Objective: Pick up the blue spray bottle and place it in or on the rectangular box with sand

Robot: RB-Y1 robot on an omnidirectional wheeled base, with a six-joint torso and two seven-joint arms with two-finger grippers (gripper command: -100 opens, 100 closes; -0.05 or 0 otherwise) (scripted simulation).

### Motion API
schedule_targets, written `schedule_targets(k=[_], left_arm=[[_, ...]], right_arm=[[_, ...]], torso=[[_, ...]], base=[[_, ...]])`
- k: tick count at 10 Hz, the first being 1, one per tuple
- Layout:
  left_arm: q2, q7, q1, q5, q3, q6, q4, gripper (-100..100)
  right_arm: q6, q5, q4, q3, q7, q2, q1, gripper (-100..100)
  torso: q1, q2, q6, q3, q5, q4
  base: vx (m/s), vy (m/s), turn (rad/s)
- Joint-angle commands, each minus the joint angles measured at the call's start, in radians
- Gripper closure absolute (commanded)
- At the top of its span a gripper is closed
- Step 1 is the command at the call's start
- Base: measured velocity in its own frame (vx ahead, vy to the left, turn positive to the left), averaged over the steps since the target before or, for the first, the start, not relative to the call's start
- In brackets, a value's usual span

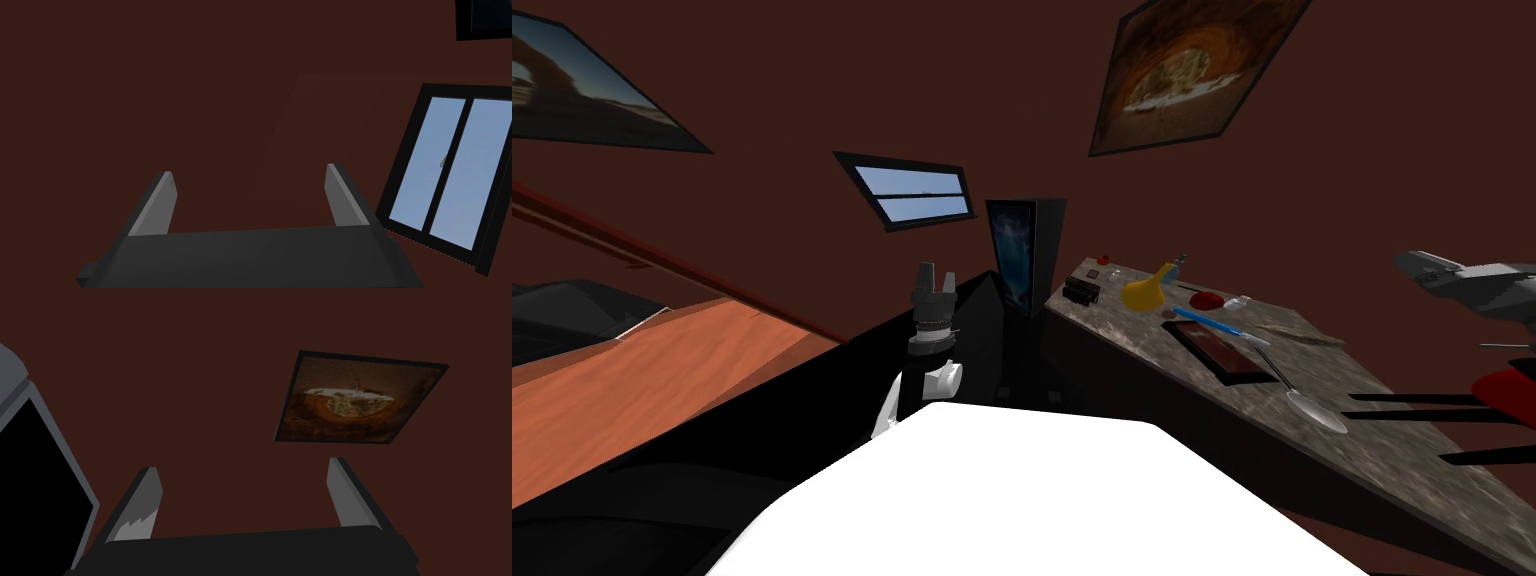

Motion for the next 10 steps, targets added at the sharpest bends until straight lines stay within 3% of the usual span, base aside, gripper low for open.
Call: schedule_targets(k=[1,2,4,5,7,10], left_arm=[[0.000,0.000,0.000,0.000,0.000,0.000,0.000,0],[0.000,0.000,0.000,0.000,0.000,0.000,0.000,0],[0.000,0.000,0.000,0.000,0.000,0.000,0.000,0],[0.000,0.000,0.000,0.000,0.000,0.000,0.000,0],[0.000,0.000,0.000,0.000,0.000,0.000,0.000,0],[0.000,0.000,0.000,0.000,0.000,0.000,0.000,0]], right_arm=[[0.005,0.050,0.050,0.001,-0.003,-0.005,-0.050,-100],[0.005,0.080,0.089,0.001,-0.003,-0.005,-0.083,-100],[0.005,0.080,0.125,0.001,-0.003,-0.005,-0.149,-100],[-0.043,0.131,0.169,0.058,-0.049,-0.052,-0.186,-100],[-0.078,0.185,0.222,0.066,-0.049,-0.052,-0.249,-100],[-0.083,0.275,0.304,0.066,-0.049,-0.052,-0.331,-100]], torso=[[0.000,0.000,0.000,0.000,0.000,0.000],[-0.002,-0.002,0.000,-0.001,0.000,-0.001],[-0.002,-0.003,0.000,-0.002,-0.001,-0.001],[-0.001,-0.003,0.000,-0.002,0.000,-0.001],[0.005,0.004,0.000,0.002,0.001,0.001],[-0.001,-0.002,0.000,-0.001,0.000,0.000]], base=[[0.011,-0.016,0.002],[0.013,-0.016,0.002],[0.004,-0.003,0.001],[-0.097,0.073,0.087],[-0.097,0.074,0.023],[-0.004,0.003,-0.004]])
